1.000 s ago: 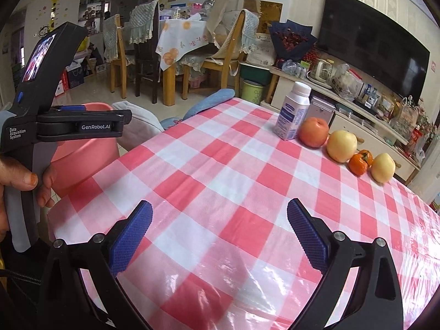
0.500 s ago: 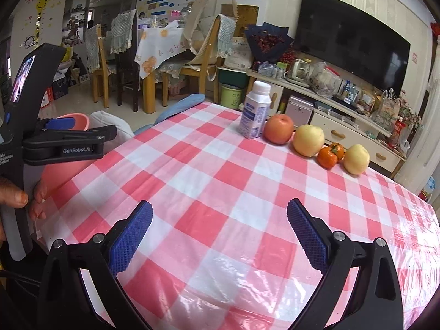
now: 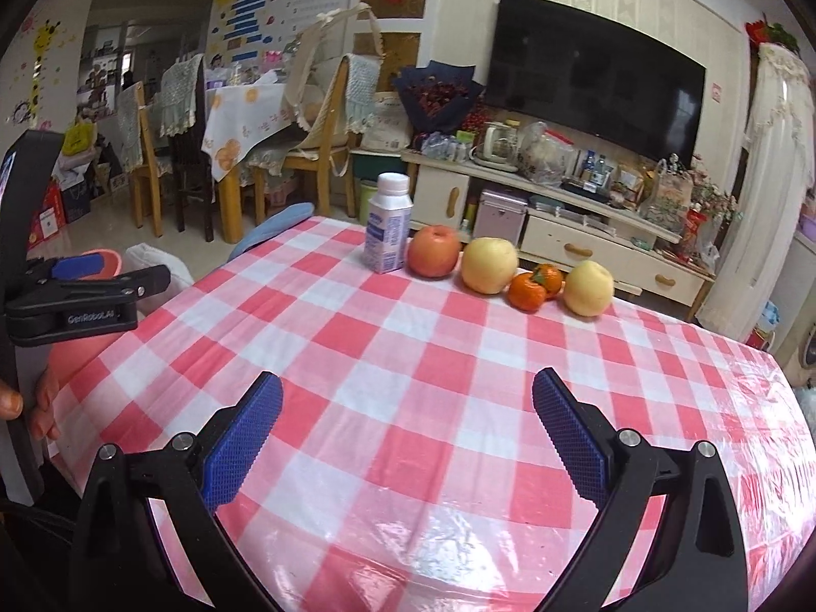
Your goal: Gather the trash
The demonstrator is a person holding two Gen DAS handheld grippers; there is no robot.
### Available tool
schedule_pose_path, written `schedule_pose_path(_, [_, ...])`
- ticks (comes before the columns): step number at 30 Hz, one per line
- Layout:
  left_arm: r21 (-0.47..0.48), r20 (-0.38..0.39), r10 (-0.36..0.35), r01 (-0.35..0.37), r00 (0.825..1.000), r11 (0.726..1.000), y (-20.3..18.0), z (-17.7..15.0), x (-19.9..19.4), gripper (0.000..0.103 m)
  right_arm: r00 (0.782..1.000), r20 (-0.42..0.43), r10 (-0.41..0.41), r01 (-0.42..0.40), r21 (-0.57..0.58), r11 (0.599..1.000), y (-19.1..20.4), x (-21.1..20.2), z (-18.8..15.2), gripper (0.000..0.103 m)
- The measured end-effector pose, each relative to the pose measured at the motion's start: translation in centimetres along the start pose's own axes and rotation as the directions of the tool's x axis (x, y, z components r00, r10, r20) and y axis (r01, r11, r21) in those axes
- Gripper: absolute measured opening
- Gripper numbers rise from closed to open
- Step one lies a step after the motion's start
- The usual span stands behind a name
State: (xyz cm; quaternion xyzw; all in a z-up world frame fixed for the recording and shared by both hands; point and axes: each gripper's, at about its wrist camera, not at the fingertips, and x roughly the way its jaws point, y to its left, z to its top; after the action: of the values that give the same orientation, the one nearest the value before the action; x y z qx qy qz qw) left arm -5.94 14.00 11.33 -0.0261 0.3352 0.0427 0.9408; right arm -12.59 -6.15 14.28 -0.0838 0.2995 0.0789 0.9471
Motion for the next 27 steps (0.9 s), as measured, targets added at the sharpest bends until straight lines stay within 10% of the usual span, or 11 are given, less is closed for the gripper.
schedule_pose_path(27, [0.051,0.052,-0.155,0.152,0.987,0.987,-8.3,-0.3,-8.4,0.099,0.977,0.180,-0.111,0.078,0.181,0.980,-7.6,-7.6,-1.7,0.097])
